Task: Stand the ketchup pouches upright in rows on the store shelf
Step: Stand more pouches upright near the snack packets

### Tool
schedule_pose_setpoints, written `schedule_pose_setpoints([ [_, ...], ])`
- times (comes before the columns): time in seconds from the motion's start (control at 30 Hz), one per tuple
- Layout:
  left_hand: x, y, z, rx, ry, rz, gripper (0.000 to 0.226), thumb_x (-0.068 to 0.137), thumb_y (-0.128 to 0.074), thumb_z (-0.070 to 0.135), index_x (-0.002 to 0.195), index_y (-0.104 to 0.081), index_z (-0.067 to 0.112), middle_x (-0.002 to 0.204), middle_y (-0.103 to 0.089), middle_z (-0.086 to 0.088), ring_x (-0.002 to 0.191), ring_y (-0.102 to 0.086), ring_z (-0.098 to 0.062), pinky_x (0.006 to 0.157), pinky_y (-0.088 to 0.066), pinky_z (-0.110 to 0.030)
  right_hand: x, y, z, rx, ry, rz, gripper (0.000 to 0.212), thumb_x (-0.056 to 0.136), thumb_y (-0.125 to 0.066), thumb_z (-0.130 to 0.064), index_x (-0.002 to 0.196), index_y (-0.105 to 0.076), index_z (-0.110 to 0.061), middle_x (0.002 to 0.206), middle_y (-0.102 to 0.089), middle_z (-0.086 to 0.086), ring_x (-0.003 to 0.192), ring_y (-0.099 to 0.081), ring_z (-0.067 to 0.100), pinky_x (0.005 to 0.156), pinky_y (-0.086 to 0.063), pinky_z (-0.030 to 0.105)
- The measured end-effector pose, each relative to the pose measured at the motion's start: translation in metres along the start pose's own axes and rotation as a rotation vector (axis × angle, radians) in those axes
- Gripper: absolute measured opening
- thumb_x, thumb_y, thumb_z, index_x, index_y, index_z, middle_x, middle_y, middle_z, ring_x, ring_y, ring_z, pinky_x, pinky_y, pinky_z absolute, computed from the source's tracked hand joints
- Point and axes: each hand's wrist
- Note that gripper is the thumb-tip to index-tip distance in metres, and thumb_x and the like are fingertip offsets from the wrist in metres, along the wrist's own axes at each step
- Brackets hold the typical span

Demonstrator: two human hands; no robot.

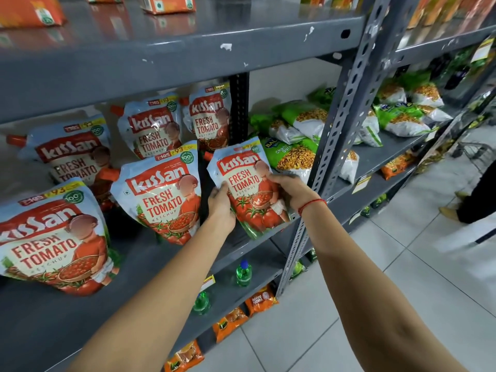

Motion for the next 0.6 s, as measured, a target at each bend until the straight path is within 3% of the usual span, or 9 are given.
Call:
schedule_pose_setpoints([
  [0.1, -0.006, -0.012, 0.017, 0.022, -0.096, -0.051, 0.026, 0.094, -0.049, 0.026, 0.112, -0.059, 0.010, 0.116, -0.066, -0.010, 0.095, -0.066, -0.019, 0.071, -0.053, -0.030, -0.004, -0.003, -0.020, 0.034, 0.130, 0.036, 0.037, 0.084, -0.068, -0.022, 0.115, -0.061, -0.002, 0.117, -0.066, 0.019, 0.104, -0.064, 0.033, 0.090, -0.054, 0.045],
  [0.2, -0.009, -0.022, 0.031, 0.067, -0.248, -0.091, 0.019, 0.094, -0.049, 0.027, 0.102, -0.061, 0.016, 0.108, -0.067, -0.005, 0.084, -0.065, -0.011, 0.065, -0.050, -0.025, -0.004, -0.007, -0.034, 0.085, 0.269, 0.063, 0.005, 0.086, -0.065, -0.016, 0.089, -0.067, -0.012, 0.110, -0.067, 0.015, 0.094, -0.066, 0.027, 0.089, -0.054, 0.046],
  [0.23, -0.009, -0.023, 0.033, 0.084, -0.299, -0.103, 0.018, 0.094, -0.049, 0.027, 0.103, -0.061, 0.017, 0.106, -0.067, -0.002, 0.084, -0.065, -0.010, 0.066, -0.050, -0.024, -0.003, -0.009, -0.036, 0.101, 0.305, 0.076, 0.005, 0.087, -0.063, -0.013, 0.086, -0.068, -0.013, 0.108, -0.067, 0.016, 0.088, -0.066, 0.023, 0.085, -0.055, 0.043],
  [0.3, -0.007, -0.021, 0.032, 0.138, -0.385, -0.109, 0.022, 0.094, -0.049, 0.027, 0.109, -0.061, 0.017, 0.104, -0.066, 0.002, 0.087, -0.064, -0.008, 0.069, -0.050, -0.022, 0.001, -0.012, -0.032, 0.134, 0.342, 0.108, 0.015, 0.089, -0.060, -0.009, 0.100, -0.067, -0.002, 0.115, -0.065, 0.021, 0.089, -0.066, 0.025, 0.081, -0.056, 0.038],
  [0.37, -0.003, -0.013, 0.026, 0.245, -0.466, -0.105, 0.024, 0.095, -0.047, 0.026, 0.113, -0.061, 0.018, 0.101, -0.066, 0.008, 0.088, -0.062, -0.002, 0.066, -0.050, -0.015, 0.005, -0.014, -0.022, 0.183, 0.350, 0.140, 0.026, 0.091, -0.056, -0.007, 0.114, -0.060, 0.004, 0.118, -0.063, 0.021, 0.102, -0.062, 0.030, 0.092, -0.052, 0.041],
  [0.47, 0.004, 0.002, 0.016, 0.419, -0.597, -0.163, 0.020, 0.095, -0.046, 0.028, 0.108, -0.059, 0.022, 0.096, -0.063, 0.018, 0.084, -0.061, 0.009, 0.061, -0.047, -0.003, 0.007, -0.012, -0.011, 0.259, 0.330, 0.140, 0.017, 0.096, -0.050, -0.011, 0.107, -0.061, -0.004, 0.103, -0.066, 0.012, 0.096, -0.062, 0.022, 0.086, -0.052, 0.033],
  [0.53, 0.009, 0.005, 0.014, 0.511, -0.634, -0.203, 0.021, 0.094, -0.047, 0.029, 0.111, -0.057, 0.022, 0.104, -0.063, 0.015, 0.088, -0.061, 0.011, 0.069, -0.048, -0.006, 0.010, -0.011, -0.012, 0.271, 0.334, 0.141, 0.014, 0.097, -0.048, -0.014, 0.104, -0.060, -0.008, 0.108, -0.065, 0.012, 0.100, -0.061, 0.023, 0.088, -0.051, 0.034],
  [0.6, 0.016, 0.009, 0.010, 0.619, -0.623, -0.222, 0.031, 0.093, -0.050, 0.028, 0.122, -0.054, 0.017, 0.119, -0.061, 0.005, 0.103, -0.057, 0.000, 0.086, -0.046, -0.019, 0.013, -0.012, -0.016, 0.259, 0.339, 0.143, 0.014, 0.097, -0.048, -0.014, 0.107, -0.057, -0.009, 0.113, -0.063, 0.015, 0.103, -0.060, 0.024, 0.093, -0.050, 0.038],
])
Point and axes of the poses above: each hand's wrist, its own x-axis towards the middle knuckle, its own y-axis out of the back of the hand, z = x × y
